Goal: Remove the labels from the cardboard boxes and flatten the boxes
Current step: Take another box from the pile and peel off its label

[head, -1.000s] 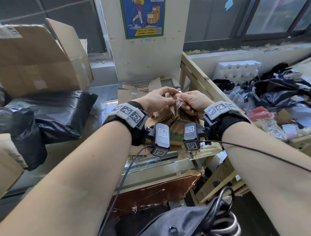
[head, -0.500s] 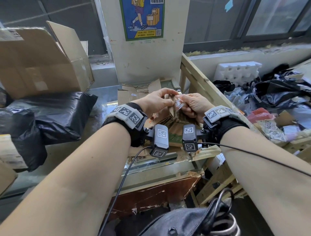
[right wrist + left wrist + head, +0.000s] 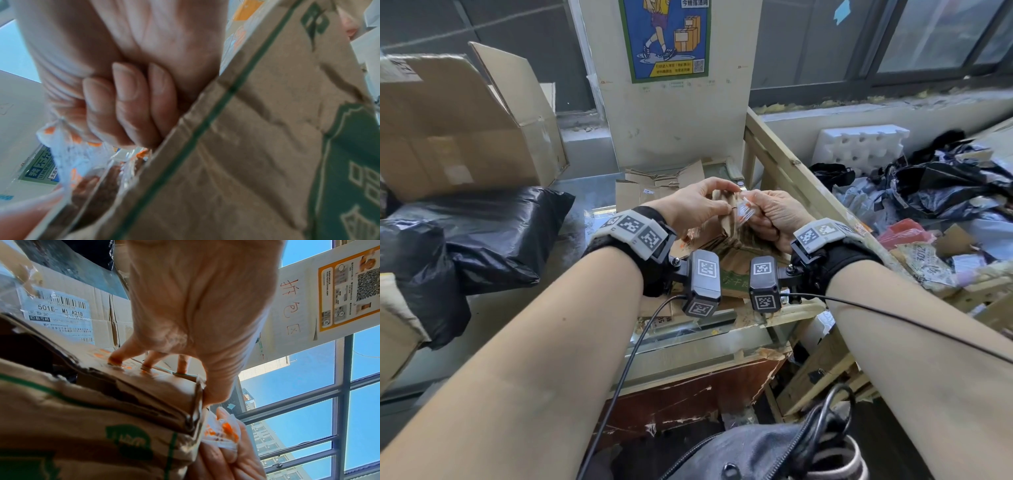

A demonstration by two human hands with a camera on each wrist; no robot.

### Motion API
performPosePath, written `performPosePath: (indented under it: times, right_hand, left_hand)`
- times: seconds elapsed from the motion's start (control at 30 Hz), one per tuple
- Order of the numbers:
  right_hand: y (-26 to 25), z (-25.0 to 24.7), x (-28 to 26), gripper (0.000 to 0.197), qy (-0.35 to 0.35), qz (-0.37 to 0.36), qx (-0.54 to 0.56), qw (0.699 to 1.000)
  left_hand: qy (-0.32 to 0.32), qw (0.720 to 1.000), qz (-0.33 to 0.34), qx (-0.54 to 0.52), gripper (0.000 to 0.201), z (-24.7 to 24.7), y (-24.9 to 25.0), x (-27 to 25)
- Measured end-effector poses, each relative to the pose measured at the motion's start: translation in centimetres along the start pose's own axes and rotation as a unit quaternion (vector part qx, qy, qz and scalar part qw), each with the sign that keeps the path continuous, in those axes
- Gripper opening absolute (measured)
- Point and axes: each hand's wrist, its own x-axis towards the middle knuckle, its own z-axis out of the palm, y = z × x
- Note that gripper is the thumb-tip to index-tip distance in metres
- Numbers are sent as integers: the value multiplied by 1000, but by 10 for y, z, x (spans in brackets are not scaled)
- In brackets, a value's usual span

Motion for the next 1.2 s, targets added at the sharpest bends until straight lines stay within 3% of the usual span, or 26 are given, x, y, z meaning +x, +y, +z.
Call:
performPosePath:
  times: [0.8, 1.0, 1.1, 1.2]
  right_hand:
    - [-1, 2, -2, 45, 18, -16, 49, 998]
    - [-4, 13, 0, 47, 62, -35, -21, 997]
    - [-14, 17, -5, 55, 65, -46, -108, 991]
    - [-26, 20, -11, 66, 72, -13, -202, 977]
  left_hand:
    - [-13, 1000, -12, -3, 36, -3, 2, 0]
    - [-5, 1000, -17, 2, 34, -6, -2, 0]
    - [-5, 1000, -20, 19, 38, -5, -1, 1]
    - [5, 1000, -16, 13, 37, -2, 0, 3]
